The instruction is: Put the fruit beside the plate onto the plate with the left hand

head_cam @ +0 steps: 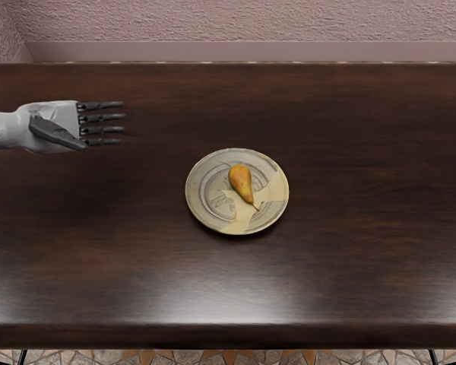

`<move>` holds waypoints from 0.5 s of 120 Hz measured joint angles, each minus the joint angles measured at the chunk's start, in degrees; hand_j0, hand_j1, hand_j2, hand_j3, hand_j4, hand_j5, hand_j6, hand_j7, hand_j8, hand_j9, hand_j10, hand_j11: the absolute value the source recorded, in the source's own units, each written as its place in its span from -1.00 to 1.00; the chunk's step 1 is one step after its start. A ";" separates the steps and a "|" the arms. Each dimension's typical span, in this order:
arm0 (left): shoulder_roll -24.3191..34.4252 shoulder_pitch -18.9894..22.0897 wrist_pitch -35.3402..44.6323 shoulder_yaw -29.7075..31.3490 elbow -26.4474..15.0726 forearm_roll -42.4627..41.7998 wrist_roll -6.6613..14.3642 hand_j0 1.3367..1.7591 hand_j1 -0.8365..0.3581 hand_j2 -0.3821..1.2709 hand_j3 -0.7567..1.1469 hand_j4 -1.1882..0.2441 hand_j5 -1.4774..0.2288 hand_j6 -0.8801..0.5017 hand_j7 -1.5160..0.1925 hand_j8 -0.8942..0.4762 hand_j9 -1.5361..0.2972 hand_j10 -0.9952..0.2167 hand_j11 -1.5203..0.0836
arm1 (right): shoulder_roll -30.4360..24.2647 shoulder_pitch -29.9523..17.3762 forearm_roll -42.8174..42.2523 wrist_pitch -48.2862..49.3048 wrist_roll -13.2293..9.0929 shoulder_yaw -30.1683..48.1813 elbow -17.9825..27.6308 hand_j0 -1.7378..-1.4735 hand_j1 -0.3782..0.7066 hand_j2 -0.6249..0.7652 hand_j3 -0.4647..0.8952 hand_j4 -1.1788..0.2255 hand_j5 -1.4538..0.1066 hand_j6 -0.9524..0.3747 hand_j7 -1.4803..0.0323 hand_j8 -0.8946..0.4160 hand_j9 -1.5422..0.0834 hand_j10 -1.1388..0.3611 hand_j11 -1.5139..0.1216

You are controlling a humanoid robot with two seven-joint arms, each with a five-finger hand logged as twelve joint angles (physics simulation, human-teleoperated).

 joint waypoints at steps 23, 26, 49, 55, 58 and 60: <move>3.63 0.42 0.00 -0.06 0.60 -0.76 0.00 0.52 0.98 -0.54 -0.20 0.66 0.73 0.28 0.77 0.31 0.68 0.64 0.90 | 0.00 0.00 0.00 0.00 0.00 0.00 0.00 -0.40 -0.95 -0.10 -0.32 0.68 0.86 0.43 0.96 0.36 0.90 0.52 0.85; 3.96 0.43 -0.01 -0.05 0.77 -0.78 0.00 0.52 0.98 -0.54 -0.20 0.66 0.73 0.28 0.77 0.31 0.68 0.64 0.90 | 0.00 0.00 0.00 0.00 0.00 0.00 0.00 -0.40 -0.95 -0.10 -0.32 0.68 0.86 0.43 0.96 0.36 0.90 0.52 0.85; 5.75 0.69 -0.01 0.03 2.06 -0.85 0.00 0.52 0.98 -0.54 -0.20 0.66 0.73 0.28 0.77 0.31 0.68 0.65 0.90 | 0.00 0.00 -0.01 0.00 0.00 0.00 0.00 -0.40 -0.95 -0.10 -0.32 0.68 0.86 0.43 0.96 0.36 0.90 0.52 0.85; 5.75 0.69 -0.01 0.08 2.21 -0.85 0.00 0.52 0.98 -0.54 -0.20 0.66 0.73 0.28 0.77 0.31 0.68 0.65 0.90 | 0.00 0.00 -0.02 0.00 0.00 0.00 0.00 -0.40 -0.95 -0.10 -0.32 0.68 0.86 0.43 0.96 0.36 0.90 0.52 0.85; 5.75 0.69 -0.01 0.11 2.26 -0.85 0.00 0.52 0.98 -0.54 -0.20 0.66 0.73 0.28 0.77 0.31 0.68 0.65 0.90 | 0.00 0.00 -0.03 0.00 0.00 0.00 0.00 -0.40 -0.95 -0.10 -0.32 0.68 0.86 0.43 0.96 0.36 0.90 0.52 0.85; 5.75 0.69 -0.01 0.13 2.28 -0.85 0.00 0.52 0.98 -0.54 -0.20 0.66 0.73 0.28 0.77 0.31 0.68 0.65 0.90 | 0.00 0.00 -0.03 0.00 0.00 0.00 0.00 -0.40 -0.95 -0.10 -0.32 0.68 0.86 0.43 0.96 0.36 0.90 0.52 0.85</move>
